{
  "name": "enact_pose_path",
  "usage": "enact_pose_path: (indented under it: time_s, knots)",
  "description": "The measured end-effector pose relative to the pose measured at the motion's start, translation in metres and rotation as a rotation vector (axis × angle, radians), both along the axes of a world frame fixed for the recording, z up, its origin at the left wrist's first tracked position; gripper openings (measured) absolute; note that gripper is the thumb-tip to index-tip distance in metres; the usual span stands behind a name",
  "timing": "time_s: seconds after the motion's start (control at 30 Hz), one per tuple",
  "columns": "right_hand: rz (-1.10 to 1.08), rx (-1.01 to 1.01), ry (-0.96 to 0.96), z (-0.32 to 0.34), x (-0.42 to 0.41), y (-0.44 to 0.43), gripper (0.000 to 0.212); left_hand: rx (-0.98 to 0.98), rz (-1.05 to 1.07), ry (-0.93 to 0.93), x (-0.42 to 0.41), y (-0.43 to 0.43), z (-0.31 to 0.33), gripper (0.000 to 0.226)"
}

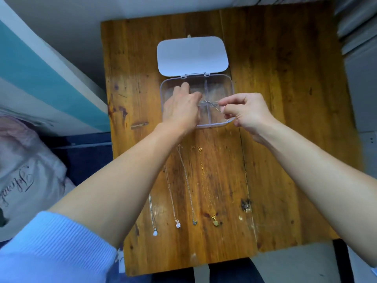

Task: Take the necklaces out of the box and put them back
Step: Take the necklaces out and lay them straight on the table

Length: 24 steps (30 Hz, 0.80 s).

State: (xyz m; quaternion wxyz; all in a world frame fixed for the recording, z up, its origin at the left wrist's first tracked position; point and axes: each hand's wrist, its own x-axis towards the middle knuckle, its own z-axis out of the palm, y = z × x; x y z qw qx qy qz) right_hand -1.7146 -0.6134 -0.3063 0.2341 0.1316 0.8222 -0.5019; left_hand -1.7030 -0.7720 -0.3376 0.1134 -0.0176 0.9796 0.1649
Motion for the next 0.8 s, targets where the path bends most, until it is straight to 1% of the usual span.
enact_pose_path:
  time_s: [0.17,0.3,0.4,0.47,0.57,0.63,0.73,0.8]
  knots:
    - [-0.024,-0.024,0.001,0.003,0.001,0.011,0.018,-0.153,-0.120,0.049,-0.011,0.008,-0.007,0.033]
    - [-0.077,-0.132,-0.090,0.003,-0.002,0.024,0.017,-0.198,-0.127,0.085,-0.016,0.016,-0.012,0.030]
    - [-0.074,-0.187,-0.132,0.002,-0.003,0.032,0.014,-0.155,-0.088,0.086,-0.018,0.017,-0.014,0.030]
    - [-0.072,-0.190,-0.135,0.002,-0.004,0.036,0.013,-0.100,-0.069,0.111,-0.019,0.013,-0.014,0.029]
    - [-0.080,-0.177,-0.117,0.003,-0.006,0.044,0.014,0.031,-0.035,0.152,-0.019,0.007,-0.006,0.029]
    - [-0.107,-0.218,-0.115,0.005,-0.007,0.049,0.013,0.172,0.004,0.172,-0.016,0.002,0.005,0.027]
    - [-0.171,-0.363,-0.162,0.008,-0.004,0.055,0.010,0.529,0.193,0.132,-0.005,-0.002,0.028,0.022]
    - [-0.131,-0.375,-0.195,0.010,0.002,0.059,0.011,0.737,0.327,0.072,0.006,-0.007,0.041,0.021]
